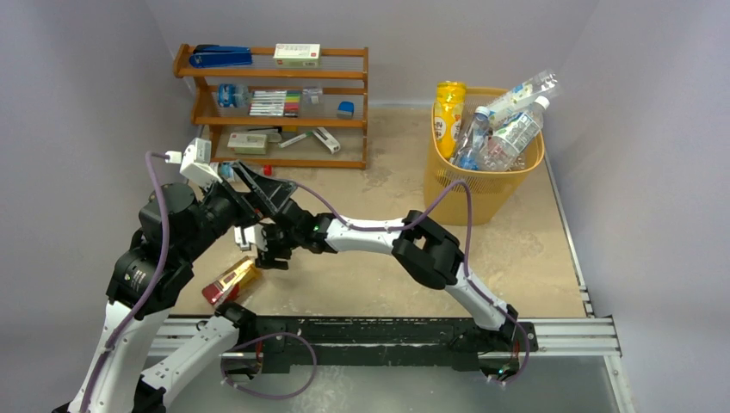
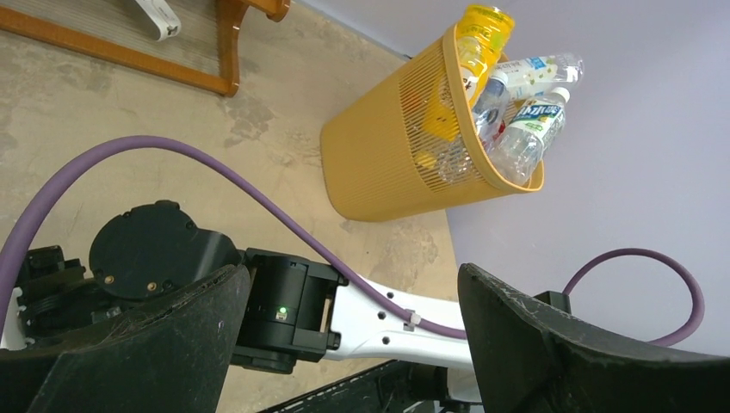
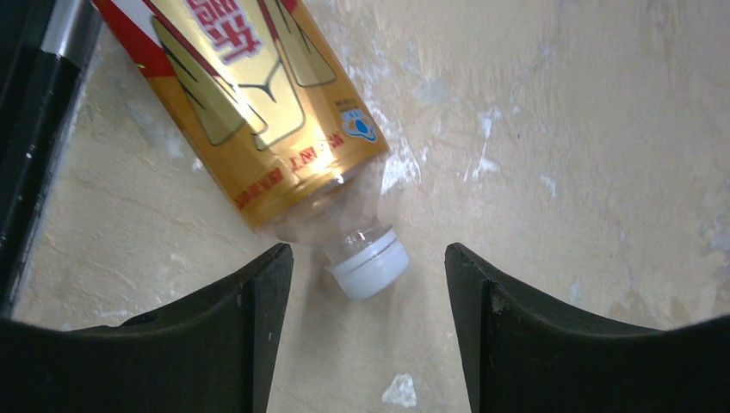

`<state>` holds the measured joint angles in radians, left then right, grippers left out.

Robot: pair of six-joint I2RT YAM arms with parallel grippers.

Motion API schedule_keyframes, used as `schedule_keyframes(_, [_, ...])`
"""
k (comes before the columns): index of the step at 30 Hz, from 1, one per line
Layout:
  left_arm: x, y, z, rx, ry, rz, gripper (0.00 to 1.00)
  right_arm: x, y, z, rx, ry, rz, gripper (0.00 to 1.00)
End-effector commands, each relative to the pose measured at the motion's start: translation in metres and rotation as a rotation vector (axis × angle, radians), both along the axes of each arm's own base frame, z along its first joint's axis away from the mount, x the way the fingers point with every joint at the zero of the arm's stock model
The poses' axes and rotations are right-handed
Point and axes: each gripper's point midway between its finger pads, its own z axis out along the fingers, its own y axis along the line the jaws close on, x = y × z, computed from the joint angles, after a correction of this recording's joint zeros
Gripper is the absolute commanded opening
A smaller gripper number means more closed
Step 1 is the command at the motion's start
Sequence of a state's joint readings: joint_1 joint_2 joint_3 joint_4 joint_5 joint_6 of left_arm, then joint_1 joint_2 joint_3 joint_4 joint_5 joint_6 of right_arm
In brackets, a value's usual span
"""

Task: Put the plastic bottles in the bin
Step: Pick up the plastic bottle at the center of the board.

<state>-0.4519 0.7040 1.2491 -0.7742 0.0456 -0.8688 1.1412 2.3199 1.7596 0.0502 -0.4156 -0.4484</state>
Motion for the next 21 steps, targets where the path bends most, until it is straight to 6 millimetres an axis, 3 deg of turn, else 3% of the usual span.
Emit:
schedule_keyframes(1, [0.0,0.001,0.015,0.006,-0.057,-0.011,0.91,-0.005,0.021,0.021,0.051,-0.082,0.027,0.68])
schedule_keyframes(13, [-0.002,0.001,0.012,0.009,-0.055,-0.012,0.91,-0.016,0.02,0.0,-0.004,-0.077,0.043,0.46])
schedule_keyframes(21, [-0.001,0.0,0.009,0.005,-0.054,-0.015,0.91,-0.016,0.011,0.008,0.0,-0.062,-0.003,0.32])
